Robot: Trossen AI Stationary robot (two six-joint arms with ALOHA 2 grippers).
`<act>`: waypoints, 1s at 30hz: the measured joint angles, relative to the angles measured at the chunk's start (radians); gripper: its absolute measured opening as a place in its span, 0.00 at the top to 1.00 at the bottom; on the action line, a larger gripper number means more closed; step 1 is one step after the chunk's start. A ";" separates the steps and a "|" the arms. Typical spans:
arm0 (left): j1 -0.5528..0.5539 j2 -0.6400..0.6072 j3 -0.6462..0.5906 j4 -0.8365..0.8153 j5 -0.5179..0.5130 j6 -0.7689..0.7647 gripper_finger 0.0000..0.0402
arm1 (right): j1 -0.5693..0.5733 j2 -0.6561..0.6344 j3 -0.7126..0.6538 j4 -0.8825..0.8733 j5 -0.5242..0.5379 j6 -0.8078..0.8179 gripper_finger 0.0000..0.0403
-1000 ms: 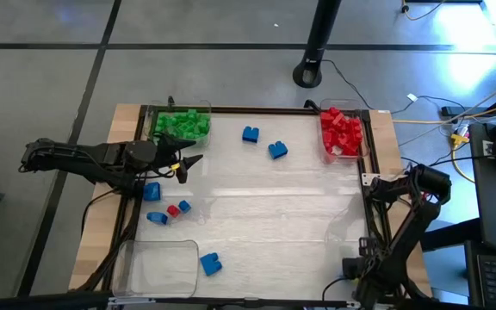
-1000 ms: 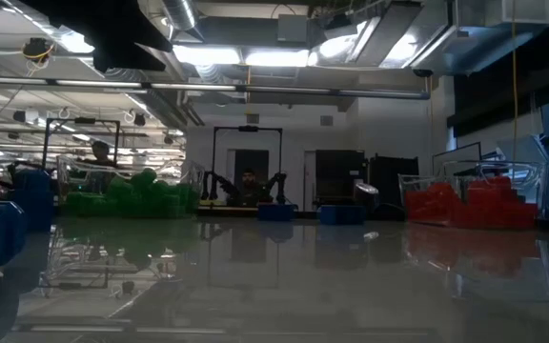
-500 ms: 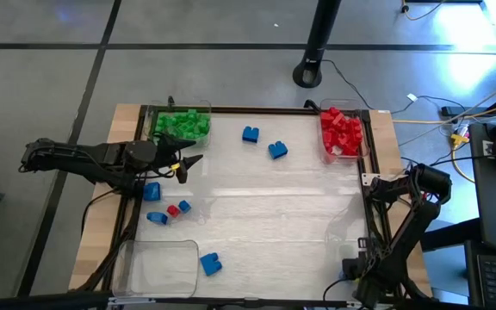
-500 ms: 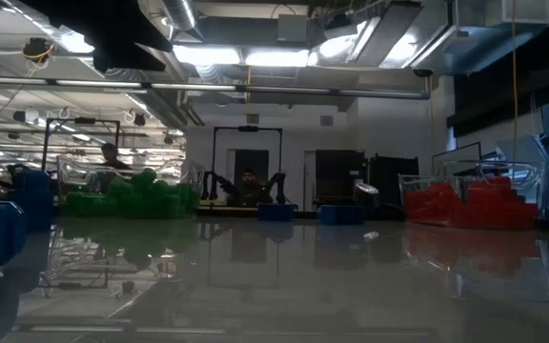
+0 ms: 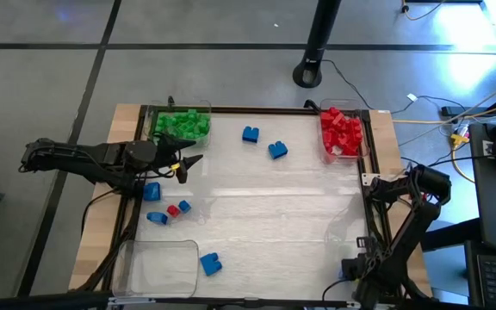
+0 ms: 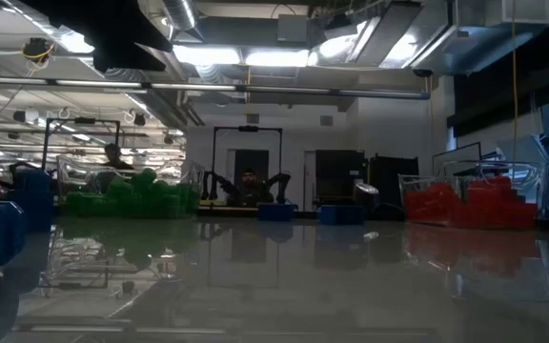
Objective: Sort blocks
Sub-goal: Put the red game piece into the right transparent bin
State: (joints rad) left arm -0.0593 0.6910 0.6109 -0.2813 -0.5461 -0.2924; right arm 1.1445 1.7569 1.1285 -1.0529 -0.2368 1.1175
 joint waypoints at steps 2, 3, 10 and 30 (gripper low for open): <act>0.000 0.000 0.000 0.000 0.000 0.000 0.35 | -0.002 -0.002 0.033 -0.046 -0.002 -0.006 0.83; 0.000 0.000 0.000 0.000 0.000 0.000 0.35 | -0.006 -0.004 0.048 -0.066 -0.004 -0.016 0.83; 0.000 0.000 0.000 0.000 0.000 0.000 0.35 | -0.064 -0.044 0.154 -0.242 0.030 -0.056 0.83; 0.000 0.000 0.000 0.000 0.000 0.003 0.35 | -0.553 -0.146 0.265 -0.487 0.598 -0.599 0.83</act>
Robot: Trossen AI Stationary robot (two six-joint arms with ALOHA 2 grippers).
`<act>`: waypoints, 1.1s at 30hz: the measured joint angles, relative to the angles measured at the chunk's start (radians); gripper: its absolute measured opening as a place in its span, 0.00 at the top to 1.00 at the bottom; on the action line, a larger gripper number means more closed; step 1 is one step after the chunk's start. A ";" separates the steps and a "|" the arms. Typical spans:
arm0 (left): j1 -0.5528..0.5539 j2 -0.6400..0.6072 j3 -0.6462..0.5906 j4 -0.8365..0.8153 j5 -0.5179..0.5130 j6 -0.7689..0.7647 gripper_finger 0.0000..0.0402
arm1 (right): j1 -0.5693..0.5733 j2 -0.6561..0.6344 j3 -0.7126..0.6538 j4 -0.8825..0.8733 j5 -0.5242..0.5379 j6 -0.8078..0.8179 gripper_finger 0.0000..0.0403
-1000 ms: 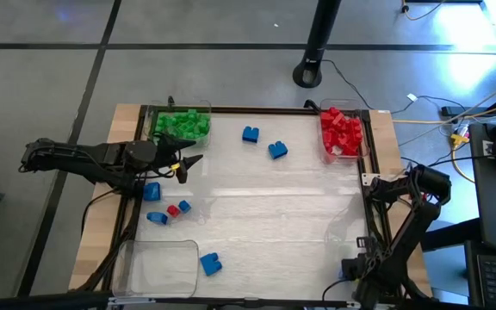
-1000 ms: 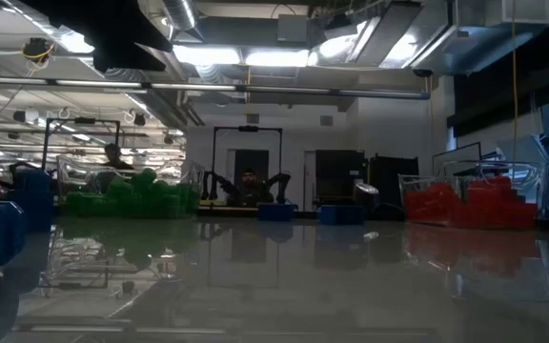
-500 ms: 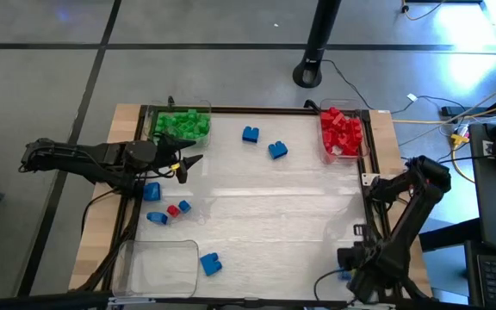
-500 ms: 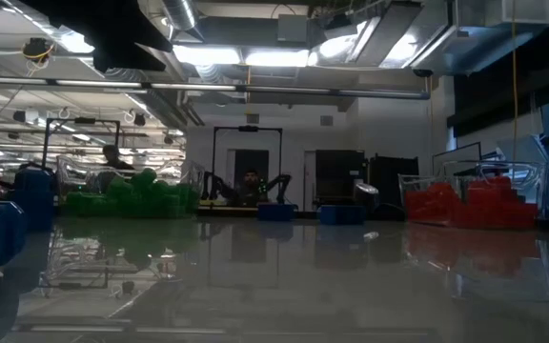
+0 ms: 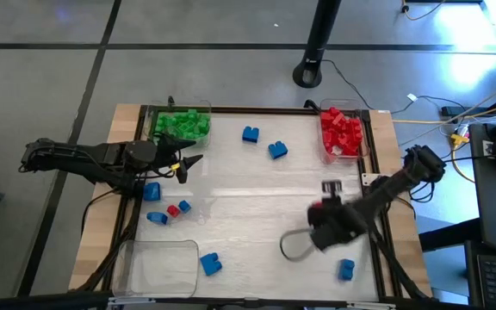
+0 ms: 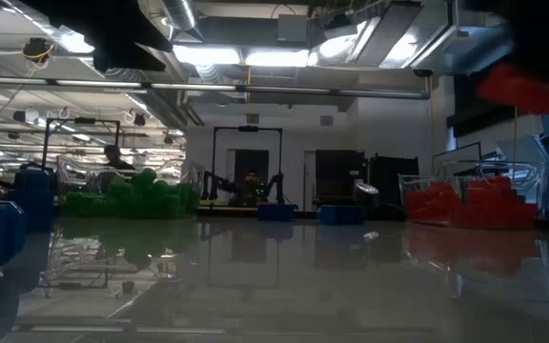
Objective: Sort blocks
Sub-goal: Put the red game piece into the right transparent bin
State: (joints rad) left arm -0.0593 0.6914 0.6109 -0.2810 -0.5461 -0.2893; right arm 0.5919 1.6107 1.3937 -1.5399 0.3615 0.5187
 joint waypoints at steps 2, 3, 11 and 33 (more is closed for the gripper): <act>0.000 0.000 0.000 0.000 0.000 0.000 0.35 | -0.075 -0.003 0.000 -0.035 0.058 -0.076 0.83; 0.000 0.000 0.000 -0.001 0.000 0.000 0.35 | -0.111 -0.007 -0.001 -0.033 0.083 -0.122 0.83; 0.000 0.000 0.000 0.000 0.000 0.001 0.35 | -0.445 -0.088 0.002 -0.028 0.211 -0.378 0.83; 0.000 0.000 0.000 -0.018 0.000 -0.003 0.35 | -1.129 -0.172 -0.112 0.193 0.298 -0.607 0.80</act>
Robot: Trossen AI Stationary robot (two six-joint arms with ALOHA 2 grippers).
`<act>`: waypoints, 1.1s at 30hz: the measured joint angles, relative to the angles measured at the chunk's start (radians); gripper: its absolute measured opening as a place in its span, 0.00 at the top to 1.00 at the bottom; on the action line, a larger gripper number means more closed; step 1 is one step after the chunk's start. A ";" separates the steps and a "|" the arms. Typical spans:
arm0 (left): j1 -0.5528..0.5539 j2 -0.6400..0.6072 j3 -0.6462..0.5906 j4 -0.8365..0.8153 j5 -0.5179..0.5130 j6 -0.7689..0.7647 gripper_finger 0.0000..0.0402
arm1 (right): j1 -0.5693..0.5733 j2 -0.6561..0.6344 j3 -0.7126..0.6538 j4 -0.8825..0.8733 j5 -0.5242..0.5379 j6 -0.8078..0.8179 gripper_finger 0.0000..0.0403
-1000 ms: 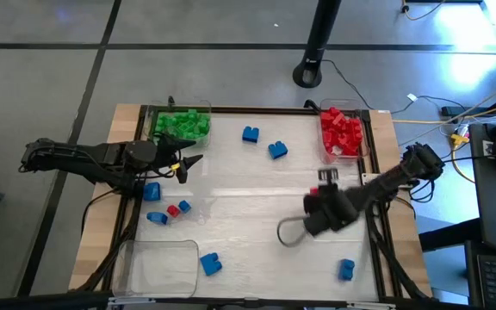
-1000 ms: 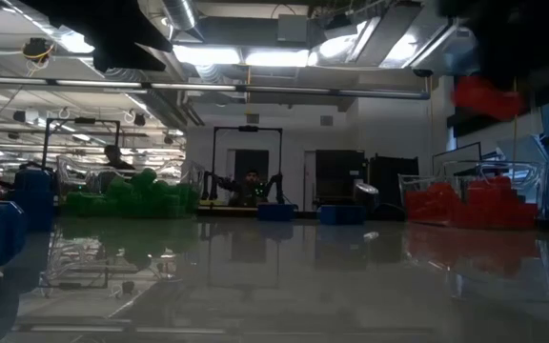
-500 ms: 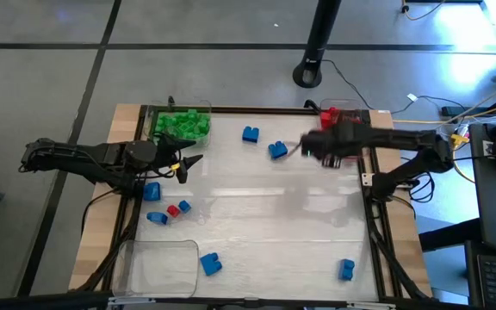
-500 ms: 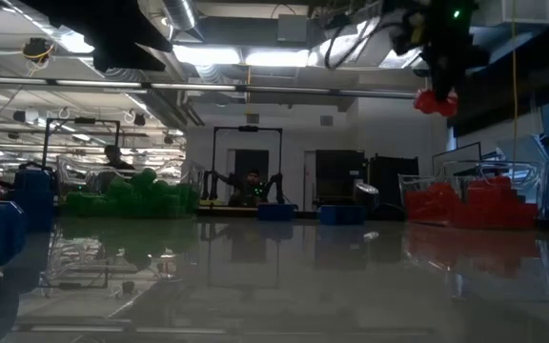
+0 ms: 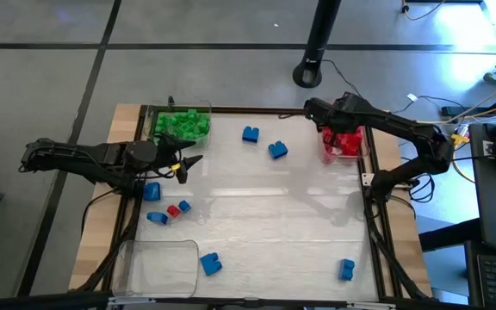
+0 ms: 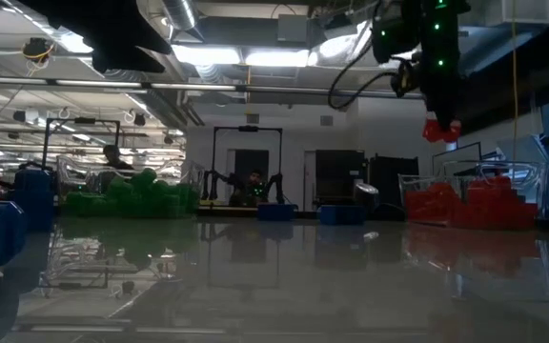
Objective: Sort blocks
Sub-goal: Put the red game piece into the right transparent bin
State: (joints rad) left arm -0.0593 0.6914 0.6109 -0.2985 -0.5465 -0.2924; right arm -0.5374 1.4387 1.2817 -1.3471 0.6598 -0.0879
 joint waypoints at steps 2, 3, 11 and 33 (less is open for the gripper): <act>0.000 0.000 0.000 0.000 0.000 0.000 0.35 | -0.023 0.000 -0.009 0.002 -0.010 0.000 0.75; 0.000 0.000 0.000 0.000 0.000 0.000 0.35 | -0.033 0.000 -0.011 0.003 -0.025 0.000 0.71; 0.000 0.000 0.000 0.000 0.000 0.004 0.35 | -0.052 0.000 -0.013 -0.015 -0.072 -0.021 0.36; -0.076 0.115 0.000 0.286 0.002 0.161 0.35 | 0.784 -0.163 -0.395 1.010 -0.104 -0.329 0.27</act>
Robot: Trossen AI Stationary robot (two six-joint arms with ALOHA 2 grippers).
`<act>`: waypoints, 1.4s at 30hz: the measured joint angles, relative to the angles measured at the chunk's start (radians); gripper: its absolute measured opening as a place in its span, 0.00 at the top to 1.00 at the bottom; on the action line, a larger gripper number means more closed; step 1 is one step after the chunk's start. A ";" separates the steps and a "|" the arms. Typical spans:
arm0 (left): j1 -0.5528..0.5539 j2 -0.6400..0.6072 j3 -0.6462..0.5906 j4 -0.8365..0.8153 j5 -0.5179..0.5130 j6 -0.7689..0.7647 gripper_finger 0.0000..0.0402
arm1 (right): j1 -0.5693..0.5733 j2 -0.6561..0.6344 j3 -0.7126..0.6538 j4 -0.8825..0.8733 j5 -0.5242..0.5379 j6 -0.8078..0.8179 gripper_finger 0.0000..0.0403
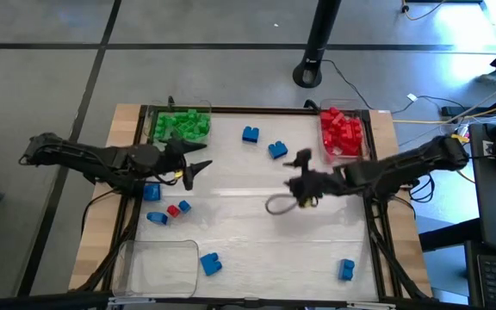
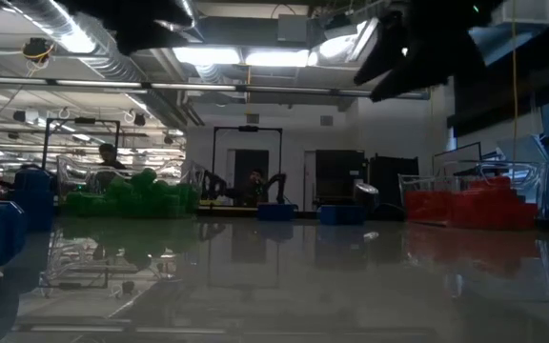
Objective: Sort blocks
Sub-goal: Put the red game piece into the right transparent bin
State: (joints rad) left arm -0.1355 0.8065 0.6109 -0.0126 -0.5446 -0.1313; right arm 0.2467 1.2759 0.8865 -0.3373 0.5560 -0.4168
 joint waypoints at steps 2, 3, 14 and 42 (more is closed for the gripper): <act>-0.010 0.028 0.000 0.068 0.002 -0.028 0.35 | 0.019 0.004 -0.096 0.215 -0.051 -0.074 0.27; -0.014 0.043 0.000 0.104 0.002 -0.036 0.35 | 0.023 0.005 -0.144 0.319 -0.076 -0.104 0.27; 0.008 0.238 0.000 0.593 0.002 0.137 0.35 | 0.053 0.005 -0.380 0.742 -0.455 -0.183 0.27; -0.218 0.416 0.493 -1.255 0.249 -0.825 0.35 | 0.267 0.108 -0.380 0.625 -0.119 -0.071 0.26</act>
State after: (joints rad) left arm -0.3537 1.2228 1.1042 -1.2671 -0.2960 -0.9567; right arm 0.5137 1.3843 0.5064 0.2873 0.4375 -0.4879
